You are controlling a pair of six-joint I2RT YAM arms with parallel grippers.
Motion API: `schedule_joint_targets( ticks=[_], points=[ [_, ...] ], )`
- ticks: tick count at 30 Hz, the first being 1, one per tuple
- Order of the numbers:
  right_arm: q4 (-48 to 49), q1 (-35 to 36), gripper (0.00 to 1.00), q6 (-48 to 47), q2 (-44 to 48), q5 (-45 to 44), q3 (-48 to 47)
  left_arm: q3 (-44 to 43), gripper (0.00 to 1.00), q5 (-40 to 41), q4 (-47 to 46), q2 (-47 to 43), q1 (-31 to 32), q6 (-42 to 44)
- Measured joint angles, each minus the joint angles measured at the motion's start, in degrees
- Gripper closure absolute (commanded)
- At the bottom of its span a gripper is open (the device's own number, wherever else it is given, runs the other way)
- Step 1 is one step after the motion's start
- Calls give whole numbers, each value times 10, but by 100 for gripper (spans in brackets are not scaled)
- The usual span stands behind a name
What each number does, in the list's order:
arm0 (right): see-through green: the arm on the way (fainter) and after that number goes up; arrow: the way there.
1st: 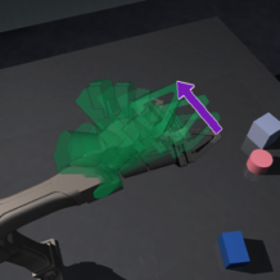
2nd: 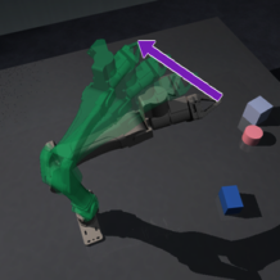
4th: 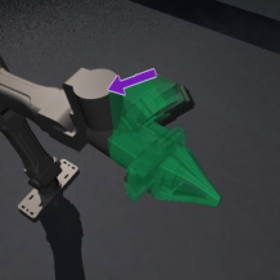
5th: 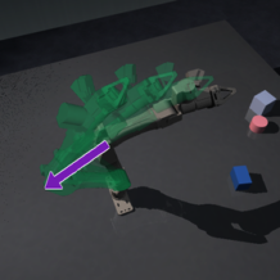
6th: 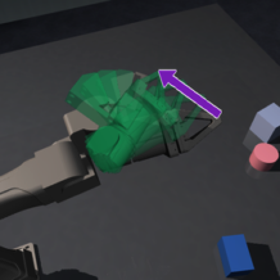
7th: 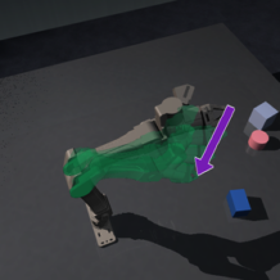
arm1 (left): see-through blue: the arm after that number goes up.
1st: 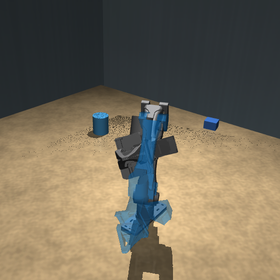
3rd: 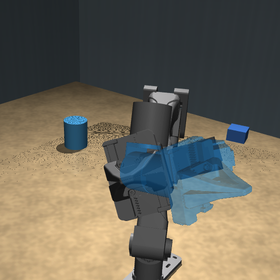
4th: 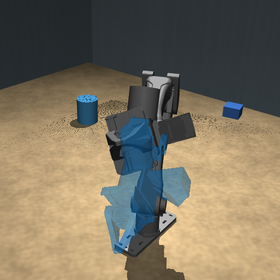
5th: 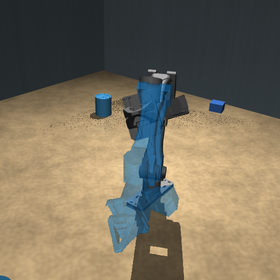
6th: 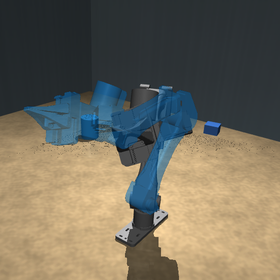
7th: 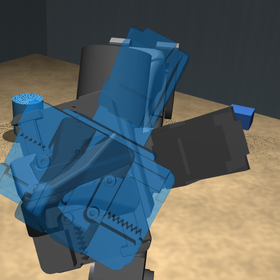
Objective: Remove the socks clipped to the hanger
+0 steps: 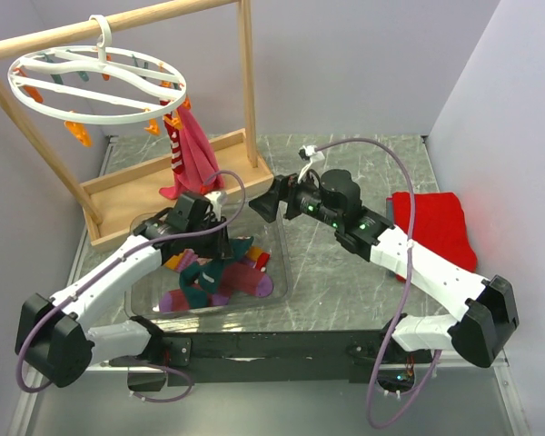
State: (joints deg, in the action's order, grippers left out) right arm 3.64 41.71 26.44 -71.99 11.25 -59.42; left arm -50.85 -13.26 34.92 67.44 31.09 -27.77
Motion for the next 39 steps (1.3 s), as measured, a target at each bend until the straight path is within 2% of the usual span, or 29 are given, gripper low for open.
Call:
schedule_joint_targets(
  ticks=[1, 4, 7, 9, 10, 12, 13, 14, 16, 18, 21, 25, 28, 32, 35, 39],
  points=[
    [4, 0, 0, -1, 2, 4, 7, 0, 60, 10, 7, -3, 0, -2],
    [14, 0, 0, -4, 8, 11, 27, -3, 56, 52, 28, -4, 0, -12],
    [18, 0, 0, -9, 12, 19, 44, -3, 57, 102, 52, 11, 0, -37],
    [20, 0, 0, -14, 19, 21, 55, -3, 50, 138, 70, 23, 0, -60],
    [20, 0, 0, -15, 22, 21, 59, -3, 44, 161, 81, 26, 0, -71],
    [23, 0, 0, -17, 29, 24, 65, -3, 42, 198, 101, 23, 0, -93],
    [24, 0, 0, -19, 30, 28, 66, -3, 33, 216, 109, 16, 0, -105],
    [27, 0, 0, -19, 30, 32, 66, -3, 29, 236, 120, 5, 0, -116],
    [30, 0, 0, -19, 30, 39, 66, -6, 16, 265, 139, -31, 0, -139],
    [32, 0, 0, -19, 27, 46, 65, -10, 11, 280, 148, -83, 0, -161],
    [42, 0, 0, -19, 12, 49, 61, -14, 9, 279, 143, -179, 0, -181],
    [94, 0, 0, -23, -53, 47, 46, -17, 13, 272, 119, -310, 0, -198],
    [120, 0, 0, -40, -155, 40, -21, -17, 15, 291, 103, -405, 0, -214],
    [144, 0, 0, -74, -316, 32, -175, -11, 14, 307, 48, -521, 0, -217],
    [151, 0, 0, -91, -424, 27, -299, -12, 14, 312, 17, -557, 0, -207],
    [156, 0, 0, -111, -549, 17, -450, -25, 13, 325, 16, -552, 0, -183]
  ],
)
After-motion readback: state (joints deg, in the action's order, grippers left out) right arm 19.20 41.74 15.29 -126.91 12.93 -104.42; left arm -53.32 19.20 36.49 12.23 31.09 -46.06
